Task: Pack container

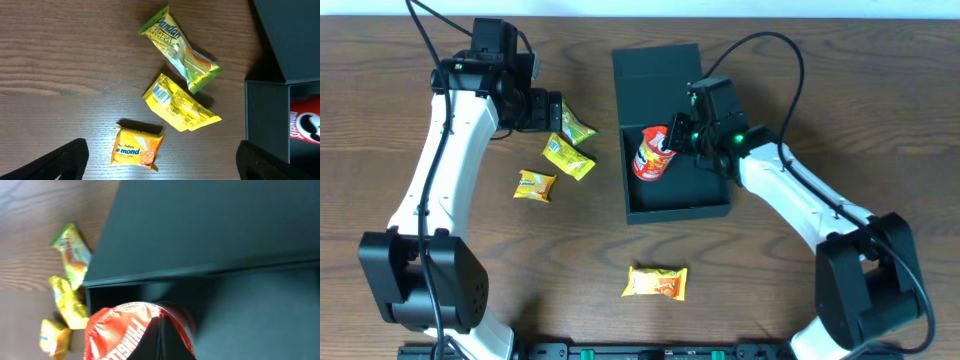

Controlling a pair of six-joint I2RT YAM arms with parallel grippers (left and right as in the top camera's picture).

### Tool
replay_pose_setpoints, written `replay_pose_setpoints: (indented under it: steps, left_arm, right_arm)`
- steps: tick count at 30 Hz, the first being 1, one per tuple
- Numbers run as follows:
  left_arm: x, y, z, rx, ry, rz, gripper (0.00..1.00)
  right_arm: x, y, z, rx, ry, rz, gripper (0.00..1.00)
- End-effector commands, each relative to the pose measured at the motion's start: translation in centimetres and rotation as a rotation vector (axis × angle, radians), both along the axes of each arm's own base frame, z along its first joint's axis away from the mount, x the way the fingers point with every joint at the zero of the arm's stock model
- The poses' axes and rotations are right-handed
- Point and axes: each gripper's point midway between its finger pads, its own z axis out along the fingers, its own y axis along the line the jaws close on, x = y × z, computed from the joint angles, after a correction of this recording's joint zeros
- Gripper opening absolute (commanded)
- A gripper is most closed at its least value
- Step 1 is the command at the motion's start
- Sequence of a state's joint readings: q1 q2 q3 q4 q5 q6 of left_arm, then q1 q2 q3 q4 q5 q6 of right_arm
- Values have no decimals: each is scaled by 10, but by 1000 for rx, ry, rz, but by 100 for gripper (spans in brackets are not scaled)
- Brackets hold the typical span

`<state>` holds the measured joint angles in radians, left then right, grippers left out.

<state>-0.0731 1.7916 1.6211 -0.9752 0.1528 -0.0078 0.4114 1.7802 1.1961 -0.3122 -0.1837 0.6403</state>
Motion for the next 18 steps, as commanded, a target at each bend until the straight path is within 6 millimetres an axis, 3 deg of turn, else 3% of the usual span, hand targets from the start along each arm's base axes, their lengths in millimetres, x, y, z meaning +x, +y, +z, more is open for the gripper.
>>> replay_pose_setpoints:
  steps: [1, 7, 11, 15, 18]
  left_arm:
    - [4, 2, 7, 0, -20, 19, 96]
    - [4, 2, 7, -1, -20, 19, 95]
    - [4, 2, 7, -4, -19, 26, 95]
    - [4, 2, 7, -3, -19, 26, 95]
    - [4, 2, 7, -4, -19, 26, 95]
  right_arm:
    - [5, -16, -10, -113, -19, 8, 2]
    - [0, -53, -23, -334, -10, -19, 2]
    - [5, -71, -21, -440, -41, -51, 2]
    - [19, -68, -1, -451, -98, -45, 1]
    - [24, -49, 19, -370, -104, 0, 2]
